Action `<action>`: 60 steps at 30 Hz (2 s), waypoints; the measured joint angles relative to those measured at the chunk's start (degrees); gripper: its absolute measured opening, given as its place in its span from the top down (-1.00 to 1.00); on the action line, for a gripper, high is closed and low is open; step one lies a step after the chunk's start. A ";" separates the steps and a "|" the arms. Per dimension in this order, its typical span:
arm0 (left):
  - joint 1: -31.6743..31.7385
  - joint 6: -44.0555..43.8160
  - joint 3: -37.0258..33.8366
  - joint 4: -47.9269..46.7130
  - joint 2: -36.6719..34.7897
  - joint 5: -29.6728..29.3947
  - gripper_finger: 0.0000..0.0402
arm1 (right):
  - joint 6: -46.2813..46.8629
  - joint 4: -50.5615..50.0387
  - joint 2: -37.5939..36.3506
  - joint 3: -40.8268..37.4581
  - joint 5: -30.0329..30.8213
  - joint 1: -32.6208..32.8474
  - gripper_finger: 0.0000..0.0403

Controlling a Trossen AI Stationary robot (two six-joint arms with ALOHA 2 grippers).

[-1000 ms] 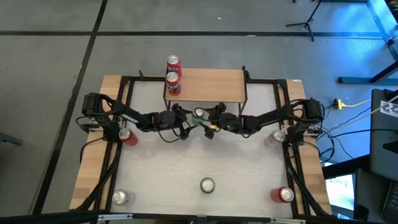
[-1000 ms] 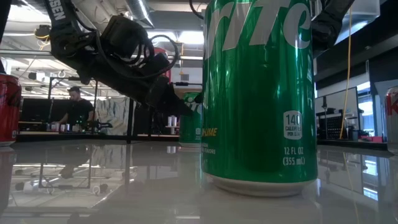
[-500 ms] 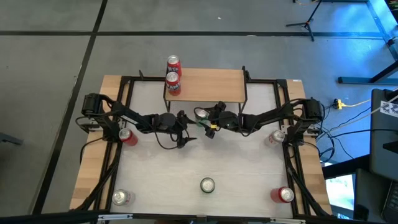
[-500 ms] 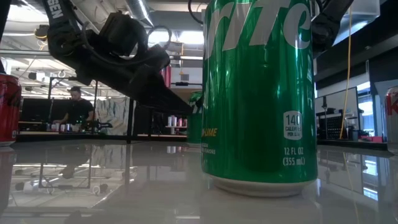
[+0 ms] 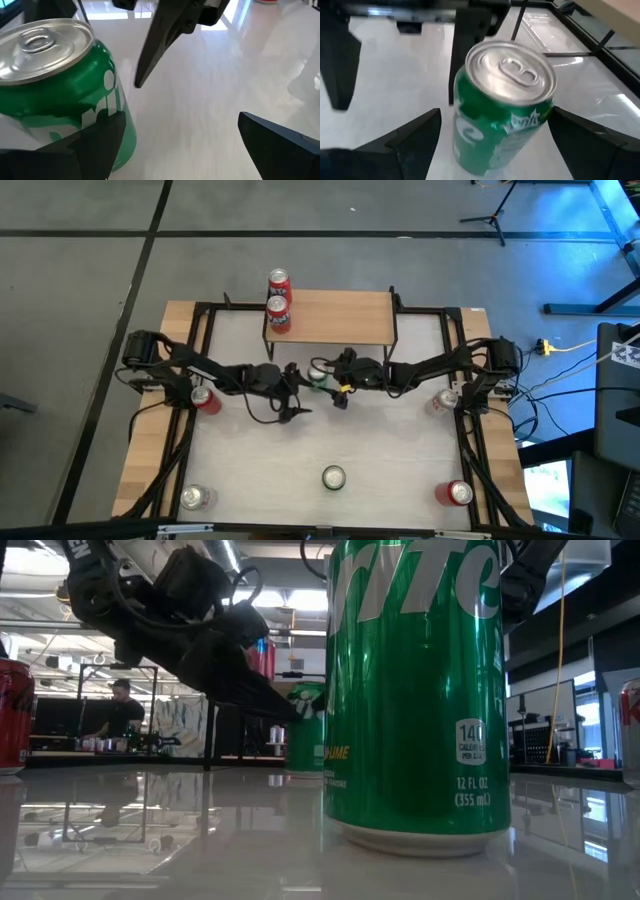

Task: Place canned beverage on shelf
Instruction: Put the top green soda can on the shelf

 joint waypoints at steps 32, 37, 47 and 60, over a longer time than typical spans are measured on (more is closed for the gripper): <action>0.28 1.08 0.00 -1.62 -0.24 2.81 -0.88 | -2.04 -2.91 0.00 -0.02 0.78 0.02 -0.79; -0.01 0.97 0.00 -1.48 -0.24 4.63 -0.88 | -3.23 -5.86 0.00 -0.02 0.51 0.02 -0.79; -0.06 0.85 0.00 -2.18 -0.24 0.20 -0.88 | -0.29 -6.03 -1.20 2.76 -0.44 0.06 -0.79; -0.43 0.77 0.00 -2.34 -0.24 -0.08 -0.88 | 0.44 -5.60 -0.76 3.56 -3.06 0.07 -0.51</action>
